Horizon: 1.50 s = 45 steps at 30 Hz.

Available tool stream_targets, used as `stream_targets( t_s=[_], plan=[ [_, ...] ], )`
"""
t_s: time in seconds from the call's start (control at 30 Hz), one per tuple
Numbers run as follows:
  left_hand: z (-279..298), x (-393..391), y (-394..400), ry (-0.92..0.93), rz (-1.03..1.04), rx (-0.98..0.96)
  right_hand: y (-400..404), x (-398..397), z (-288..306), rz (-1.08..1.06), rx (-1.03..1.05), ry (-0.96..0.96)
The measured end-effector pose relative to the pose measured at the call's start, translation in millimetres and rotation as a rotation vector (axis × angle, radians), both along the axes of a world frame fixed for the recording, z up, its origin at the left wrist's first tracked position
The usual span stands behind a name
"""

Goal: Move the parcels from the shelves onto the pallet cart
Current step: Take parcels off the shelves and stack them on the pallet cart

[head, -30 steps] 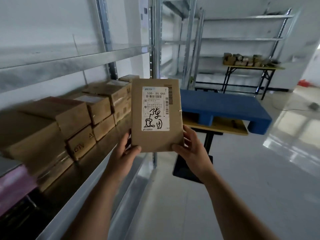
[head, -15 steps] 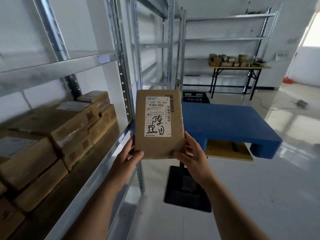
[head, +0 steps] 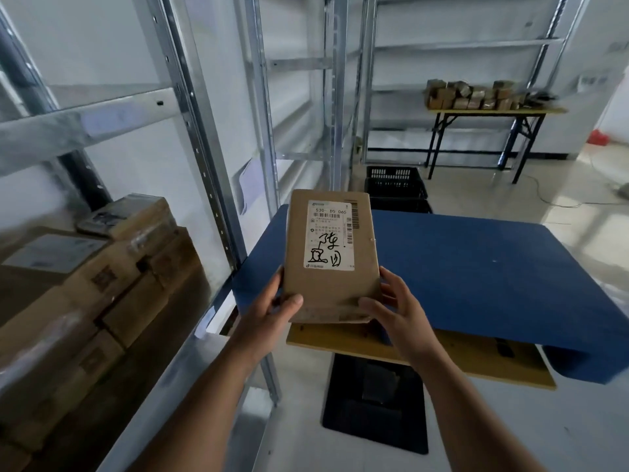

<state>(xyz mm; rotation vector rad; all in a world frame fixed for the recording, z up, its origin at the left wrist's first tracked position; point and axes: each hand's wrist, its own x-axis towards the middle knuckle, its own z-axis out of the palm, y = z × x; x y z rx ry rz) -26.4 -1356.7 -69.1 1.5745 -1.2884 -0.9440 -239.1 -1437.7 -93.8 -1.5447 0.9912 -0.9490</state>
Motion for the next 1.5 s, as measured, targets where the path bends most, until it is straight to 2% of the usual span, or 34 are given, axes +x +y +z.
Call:
stream_targets(
  t_s=[0.4,0.73,0.93,1.13,1.33,1.5],
  plan=[
    [-19.8,92.6,-162.8,0.07,0.02,-0.012,-140.3,93.4,-3.3,-0.073,0.05,0.044],
    [-34.8,159.6,-252.9,0.125,0.303,-0.003,-222.8,184.5,-18.4,-0.126,0.088,0.135],
    [-46.2,162.8,-275.6,0.015,0.35,0.018,-241.5,205.2,-33.2,-0.117,0.092,0.223],
    [-57.0,164.5,-278.1,0.155,0.385,0.127,-249.0,202.0,-50.3,-0.088,0.161,0.238],
    [-57.9,161.9,-284.0,0.108,0.402,0.183,-252.0,207.5,-62.0,-0.069,0.182,0.255],
    [-58.6,163.7,-290.7,0.146,0.447,0.177,-248.9,213.2,-63.4,-0.076,0.175,0.255]
  ],
)
